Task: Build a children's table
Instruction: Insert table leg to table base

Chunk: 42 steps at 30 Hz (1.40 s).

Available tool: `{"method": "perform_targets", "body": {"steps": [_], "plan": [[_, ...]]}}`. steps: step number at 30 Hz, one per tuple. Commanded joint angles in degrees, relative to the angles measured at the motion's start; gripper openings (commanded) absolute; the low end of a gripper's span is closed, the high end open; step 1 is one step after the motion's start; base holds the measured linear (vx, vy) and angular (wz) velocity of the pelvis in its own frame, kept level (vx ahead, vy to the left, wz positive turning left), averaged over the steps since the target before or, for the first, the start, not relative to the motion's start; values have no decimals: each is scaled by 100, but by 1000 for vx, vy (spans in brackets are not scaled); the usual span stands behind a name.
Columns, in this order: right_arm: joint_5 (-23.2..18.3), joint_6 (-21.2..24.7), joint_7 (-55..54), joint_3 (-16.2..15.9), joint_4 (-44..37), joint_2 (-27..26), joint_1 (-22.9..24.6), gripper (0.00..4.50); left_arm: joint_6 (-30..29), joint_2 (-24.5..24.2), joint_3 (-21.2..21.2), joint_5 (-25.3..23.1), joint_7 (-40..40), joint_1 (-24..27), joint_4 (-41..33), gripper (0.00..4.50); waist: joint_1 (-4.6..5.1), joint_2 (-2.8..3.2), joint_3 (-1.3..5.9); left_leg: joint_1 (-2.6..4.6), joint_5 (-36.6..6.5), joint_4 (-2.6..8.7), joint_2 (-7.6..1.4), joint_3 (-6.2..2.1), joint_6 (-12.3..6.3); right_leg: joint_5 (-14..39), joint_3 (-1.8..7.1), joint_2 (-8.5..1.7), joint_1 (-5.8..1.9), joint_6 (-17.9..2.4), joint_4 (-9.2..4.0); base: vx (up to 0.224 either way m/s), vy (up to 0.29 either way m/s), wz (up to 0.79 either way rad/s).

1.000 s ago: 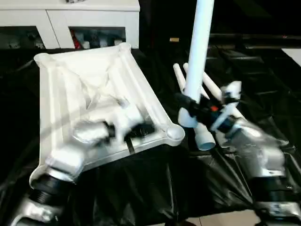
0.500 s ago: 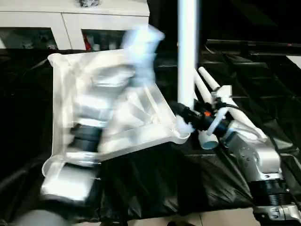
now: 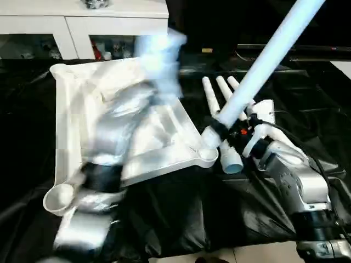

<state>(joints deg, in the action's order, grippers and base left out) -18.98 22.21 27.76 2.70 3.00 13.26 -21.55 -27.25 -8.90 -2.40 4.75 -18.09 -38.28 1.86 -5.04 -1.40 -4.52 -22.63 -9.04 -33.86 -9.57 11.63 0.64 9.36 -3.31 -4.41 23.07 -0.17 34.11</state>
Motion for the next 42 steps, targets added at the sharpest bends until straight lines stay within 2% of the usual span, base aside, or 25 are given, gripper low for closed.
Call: {"method": "perform_targets", "body": {"steps": [1, 3, 4, 5, 6, 8, 10, 11, 12, 13, 14, 15, 16, 17, 19, 20, 21, 22, 23, 24, 27, 30, 35, 38, 42], "plan": [[61, 213, -351, 174, -361, -40, 143, 189, 19, -83, -167, -357, 425, 346, -159, 101, -1, -11, 496, 172, -1097, 401, -388, -207, 10, 1197, 248, -386, -228, -939, -343, 0, 0, 0], [153, 74, -363, 48, -659, -133, 312, 189, 176, -203, -347, -575, 639, 835, -359, 101, 5, 3, 495, 191, -1166, 422, -420, -238, 129, 1201, 214, -329, -201, -871, -349, 0, 0, 0], [370, -71, -467, -91, -769, -199, 382, 189, 285, -274, -425, -686, 683, 1161, -507, 101, 0, -70, 457, -105, -1201, 536, -285, -458, -146, 1061, -37, -383, -383, -936, -229, 0, 0, 0], [581, -172, -637, -263, -844, -310, 461, 189, 251, -284, -467, -792, 777, 1561, -761, 101, 153, 201, 533, 51, -1476, 595, -545, -923, -366, 532, -268, -196, -298, -1056, -64, -11, -36, 33], [581, -172, -637, -263, -844, -310, 461, 189, 251, -284, -467, -792, 777, 1561, -761, 101, 153, 201, 533, 51, -1476, 595, -545, -923, -366, 532, -268, -196, -298, -1056, -64, 9, -74, 53], [556, -179, -694, -296, -838, -335, 507, 189, 128, -137, -430, -780, 933, 1715, -904, 101, 288, 325, 494, 272, -1795, 699, -768, -1545, -893, 1083, -296, 48, 10, -1237, 445, 1, -97, 59], [494, -151, -738, -299, -826, -381, 526, 189, 132, -6, -451, -716, 1044, 1817, -902, 101, 216, 312, 427, 141, -2686, 879, -603, -1668, -723, 1359, -197, 146, 38, -1281, 710, -15, -169, 78], [472, -113, -774, -293, -853, -381, 541, 189, 126, 43, -430, -682, 1117, 1857, -914, 101, 190, 229, 421, 0, -3027, 920, -252, -1642, -571, 1256, -55, 77, -103, -1411, 550, -33, -210, 75], [470, -103, -787, -287, -848, -386, 539, 189, 119, 43, -427, -684, 1129, 1853, -898, 101, 68, 53, 379, -239, -2748, 530, 265, -1383, -341, 1567, 157, -348, -223, -1866, -137, -79, -214, 71], [447, -13, -901, -230, -808, -427, 520, 189, 55, 45, -409, -706, 1229, 1821, -767, 101, -22, -94, 392, -175, -2015, -263, 523, -1010, -274, 2228, 141, -783, -174, -1780, -622, -79, -214, 71], [494, 79, -1094, -150, -739, -451, 468, 189, 37, 16, -359, -709, 1287, 1717, -509, 101, -99, -133, 334, -56, -848, -615, 241, -714, -100, 3825, 557, -884, -210, -1009, -754, -69, -164, 29], [522, 102, -1113, -80, -773, -402, 494, 189, 61, 81, -294, -745, 1308, 1711, -489, 101, -337, -177, 302, -361, -635, -559, 158, -712, -116, 3996, 816, -1006, -564, 1, -667, -42, -134, 5], [522, 102, -1113, -80, -773, -402, 494, 189, 61, 81, -294, -745, 1308, 1711, -489, 101, -445, -153, 339, -293, -770, -566, 96, -747, -176, 4013, 960, -1100, -530, 263, -632, -42, -134, 5], [526, 305, -1281, 93, -936, -430, 493, 189, 159, 88, -250, -728, 1169, 1583, -384, 101, -547, -122, 471, -238, -899, -633, 67, -807, -378, 2527, 1178, -1195, -632, -60, -458, -59, -104, 27], [502, 559, -1401, 264, -1045, -425, 545, 189, 278, 34, -75, -818, 1003, 1441, -204, 101, -577, -65, 472, -239, -773, -670, 80, -830, -383, 1313, 1181, -1154, -663, -757, -437, -58, -39, 32], [469, 616, -1446, 327, -1092, -415, 600, 189, 345, 105, -35, -698, 844, 1395, -133, 101, -568, -12, 463, -97, -453, -396, 9, -815, -278, 371, 910, -803, -597, -1435, -351, -65, 32, 28], [455, 637, -1483, 350, -1121, -419, 632, 189, 403, 143, -24, -596, 717, 1371, -91, 101, -509, 113, 513, 143, 65, 18, -121, -692, -312, -83, 538, -359, -480, -1686, -188, -63, 93, 26], [430, 641, -1486, 400, -1155, -388, 676, 189, 444, 208, 19, -516, 620, 1368, -93, 101, -457, 238, 555, 331, 295, 128, -274, -713, -549, -201, 384, -162, -314, -1550, -54, -63, 93, 26], [428, 648, -1534, 490, -1234, -310, 756, 189, 524, 234, 226, -426, 310, 1401, -88, 101, -289, 318, 585, 490, 239, 190, -589, -789, -788, 71, 249, -94, -133, -1366, 81, -59, 116, 16], [428, 648, -1534, 490, -1234, -310, 756, 189, 524, 234, 226, -426, 310, 1401, -88, 101, -252, 379, 529, 393, -275, 262, -621, -752, -620, 318, 237, -135, -148, -1193, 14, -64, 108, 10], [363, 706, -1511, 515, -1332, -192, 857, 189, 845, 121, 663, -182, -630, 1374, 348, 101, -160, 338, 429, 396, -2115, 369, -339, -491, 301, 1271, 348, -295, -199, -1069, -251, -59, 87, 11], [280, 792, -1499, 525, -1384, -222, 855, 189, 839, 21, 783, -84, -977, 1343, 462, 101, -4, 278, 422, 307, -2369, 420, -274, -458, 543, 1989, 385, -359, -253, -690, -343, -37, 43, 2], [208, 1054, -1242, 663, -1177, 23, 554, 189, 1061, -129, 1265, 33, -2369, 965, 1268, 101, 190, 100, 439, 198, -1781, 394, -255, -397, 302, 2000, 362, -401, -284, -723, -376, 0, 0, 0], [269, 1036, -934, 590, -928, 380, 443, 189, 1452, -216, 1755, -238, -3240, 537, 2129, 101, 234, 76, 455, 177, -1443, 364, -228, -351, 123, 2105, 377, -418, -302, -692, -430, 0, 0, 0], [215, 1070, -774, 640, -825, 591, 372, 189, 1632, -150, 1947, -389, -3585, 123, 2796, 72, 209, 101, 532, 151, -788, 310, -240, -313, -125, 949, 363, -429, -362, -1030, -295, 0, 0, 0]]}}
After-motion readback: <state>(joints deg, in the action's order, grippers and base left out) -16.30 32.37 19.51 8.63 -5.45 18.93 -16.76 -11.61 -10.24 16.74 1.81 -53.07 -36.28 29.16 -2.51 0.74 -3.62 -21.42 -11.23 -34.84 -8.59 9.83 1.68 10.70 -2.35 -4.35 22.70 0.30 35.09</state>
